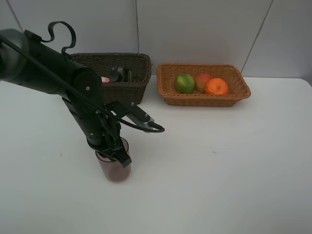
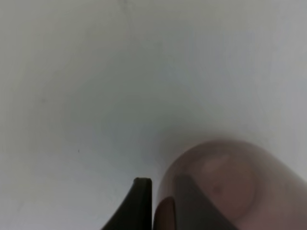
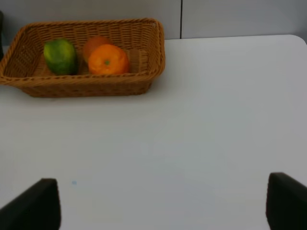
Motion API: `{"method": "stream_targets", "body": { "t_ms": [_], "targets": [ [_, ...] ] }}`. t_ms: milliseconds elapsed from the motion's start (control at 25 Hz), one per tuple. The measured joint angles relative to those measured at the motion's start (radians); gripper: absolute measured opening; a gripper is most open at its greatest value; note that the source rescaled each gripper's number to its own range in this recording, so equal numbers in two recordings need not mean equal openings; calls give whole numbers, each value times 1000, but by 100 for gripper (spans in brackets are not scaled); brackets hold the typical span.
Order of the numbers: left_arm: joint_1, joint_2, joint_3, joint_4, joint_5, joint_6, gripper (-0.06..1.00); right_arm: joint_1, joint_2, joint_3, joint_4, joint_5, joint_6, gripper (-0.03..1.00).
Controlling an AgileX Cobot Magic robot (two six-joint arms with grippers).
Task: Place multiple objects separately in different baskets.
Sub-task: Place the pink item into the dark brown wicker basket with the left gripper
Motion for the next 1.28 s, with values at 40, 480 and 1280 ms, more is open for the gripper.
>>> {"method": "stream_targets", "body": {
  "t_ms": [40,480,1280],
  "targets": [
    [0,-1,0,0,2,-4,1,0,0,0,0,0,0,89],
    [11,-64,-276,39,254,-245,1,0,0,0,0,0,0,89],
    [309,-26,-530,501,68,-663,1,0,0,0,0,0,0,89]
  ]
}}
